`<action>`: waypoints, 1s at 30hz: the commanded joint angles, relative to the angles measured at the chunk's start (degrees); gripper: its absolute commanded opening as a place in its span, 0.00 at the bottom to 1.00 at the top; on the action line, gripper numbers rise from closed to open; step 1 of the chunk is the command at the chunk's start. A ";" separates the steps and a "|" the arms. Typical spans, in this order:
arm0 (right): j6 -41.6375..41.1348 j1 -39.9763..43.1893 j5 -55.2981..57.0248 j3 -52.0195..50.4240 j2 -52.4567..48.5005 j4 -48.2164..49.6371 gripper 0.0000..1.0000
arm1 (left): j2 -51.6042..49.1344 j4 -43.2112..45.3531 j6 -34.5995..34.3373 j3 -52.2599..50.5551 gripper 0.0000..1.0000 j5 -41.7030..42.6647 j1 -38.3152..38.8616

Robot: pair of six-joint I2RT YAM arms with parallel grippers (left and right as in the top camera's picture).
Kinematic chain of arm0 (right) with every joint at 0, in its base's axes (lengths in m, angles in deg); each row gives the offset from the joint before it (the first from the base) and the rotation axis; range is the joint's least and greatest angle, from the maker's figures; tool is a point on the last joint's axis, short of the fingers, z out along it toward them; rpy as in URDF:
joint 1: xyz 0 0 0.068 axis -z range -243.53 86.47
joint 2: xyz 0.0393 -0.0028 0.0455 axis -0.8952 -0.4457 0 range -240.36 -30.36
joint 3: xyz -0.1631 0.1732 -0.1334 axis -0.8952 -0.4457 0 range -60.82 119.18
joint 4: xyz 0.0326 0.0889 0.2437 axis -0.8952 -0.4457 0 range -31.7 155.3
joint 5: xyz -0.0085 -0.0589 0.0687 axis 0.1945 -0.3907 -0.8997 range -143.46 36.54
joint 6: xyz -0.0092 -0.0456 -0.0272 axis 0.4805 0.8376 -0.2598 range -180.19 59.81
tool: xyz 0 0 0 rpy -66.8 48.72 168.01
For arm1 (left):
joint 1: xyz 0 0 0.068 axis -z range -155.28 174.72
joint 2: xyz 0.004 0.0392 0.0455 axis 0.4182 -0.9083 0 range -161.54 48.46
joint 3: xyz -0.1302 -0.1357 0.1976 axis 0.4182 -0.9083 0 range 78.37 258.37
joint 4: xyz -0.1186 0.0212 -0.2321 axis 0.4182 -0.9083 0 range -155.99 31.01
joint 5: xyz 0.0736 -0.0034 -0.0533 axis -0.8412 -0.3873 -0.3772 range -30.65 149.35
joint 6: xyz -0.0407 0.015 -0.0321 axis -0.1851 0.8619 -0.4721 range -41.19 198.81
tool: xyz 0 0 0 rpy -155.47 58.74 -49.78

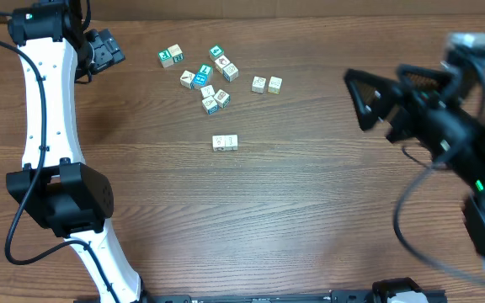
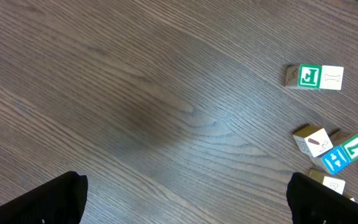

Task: Form a horizontal line
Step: 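Raise the right gripper and move it up toward the blocks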

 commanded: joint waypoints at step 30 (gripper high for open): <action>-10.62 0.26 -12.96 1.01 -27.50 10.40 0.89 | 0.55 -0.17 1.09 0.79 0.99 -0.55 -0.09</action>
